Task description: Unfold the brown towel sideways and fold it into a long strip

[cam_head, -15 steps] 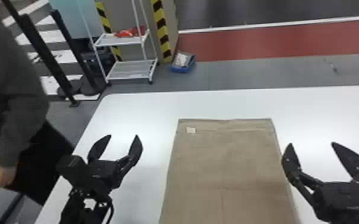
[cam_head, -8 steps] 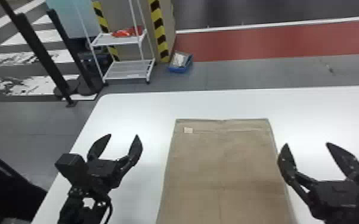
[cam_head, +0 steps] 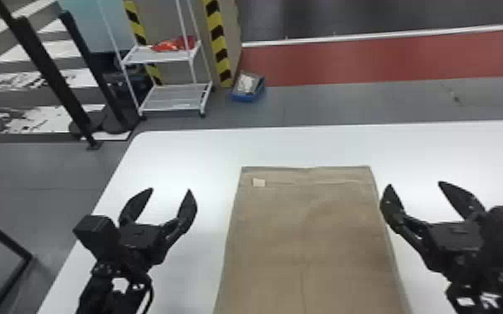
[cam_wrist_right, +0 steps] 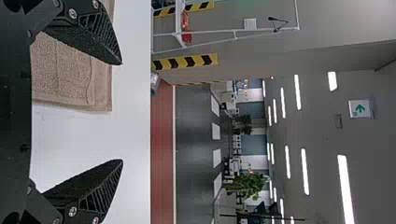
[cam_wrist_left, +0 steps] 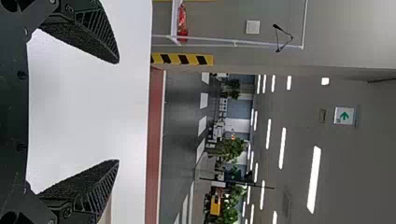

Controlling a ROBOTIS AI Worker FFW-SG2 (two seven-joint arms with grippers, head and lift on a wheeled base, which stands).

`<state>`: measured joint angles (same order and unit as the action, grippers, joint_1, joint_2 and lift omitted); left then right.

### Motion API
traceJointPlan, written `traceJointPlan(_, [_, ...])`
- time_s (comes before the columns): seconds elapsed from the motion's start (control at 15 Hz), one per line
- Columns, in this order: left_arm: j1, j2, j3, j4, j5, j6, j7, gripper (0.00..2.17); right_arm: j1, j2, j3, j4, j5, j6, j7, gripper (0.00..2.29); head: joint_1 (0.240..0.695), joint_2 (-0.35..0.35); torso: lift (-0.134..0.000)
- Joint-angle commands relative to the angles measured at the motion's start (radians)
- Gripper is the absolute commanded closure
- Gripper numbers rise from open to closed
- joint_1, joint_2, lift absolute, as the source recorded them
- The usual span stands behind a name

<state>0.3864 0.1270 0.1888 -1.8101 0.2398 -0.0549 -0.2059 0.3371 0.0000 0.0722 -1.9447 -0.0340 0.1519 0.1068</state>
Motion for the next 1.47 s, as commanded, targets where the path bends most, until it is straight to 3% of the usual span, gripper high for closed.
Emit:
traceJointPlan(0.0, [-0.001,-0.001,0.001,0.003,-0.001,-0.001,-0.001,0.13,-0.082,0.001,-0.032,0.059,-0.061,0.081,0.028,0.15,0.695,0.186,-0.125])
traceJointPlan(0.2, [-0.001,-0.001,0.001,0.015,-0.002,-0.001,-0.001,0.13,-0.175,0.001,-0.057,0.144,-0.129,0.142,0.086,0.15,0.695,0.176,-0.125])
traceJointPlan(0.6, [-0.001,-0.003,0.001,0.015,-0.008,-0.001,-0.003,0.13,-0.342,0.001,-0.072,0.343,-0.147,0.219,0.174,0.21,0.695,0.176,-0.125])
traceJointPlan(0.93, [-0.006,-0.001,0.0,0.023,-0.008,-0.001,-0.003,0.13,-0.395,0.001,-0.041,0.409,-0.121,0.305,0.197,0.29,0.695,0.194,-0.125])
traceJointPlan(1.4, [-0.011,0.002,0.0,0.035,-0.008,-0.001,-0.003,0.13,-0.411,0.001,-0.034,0.437,-0.095,0.323,0.194,0.58,0.695,0.206,-0.125])
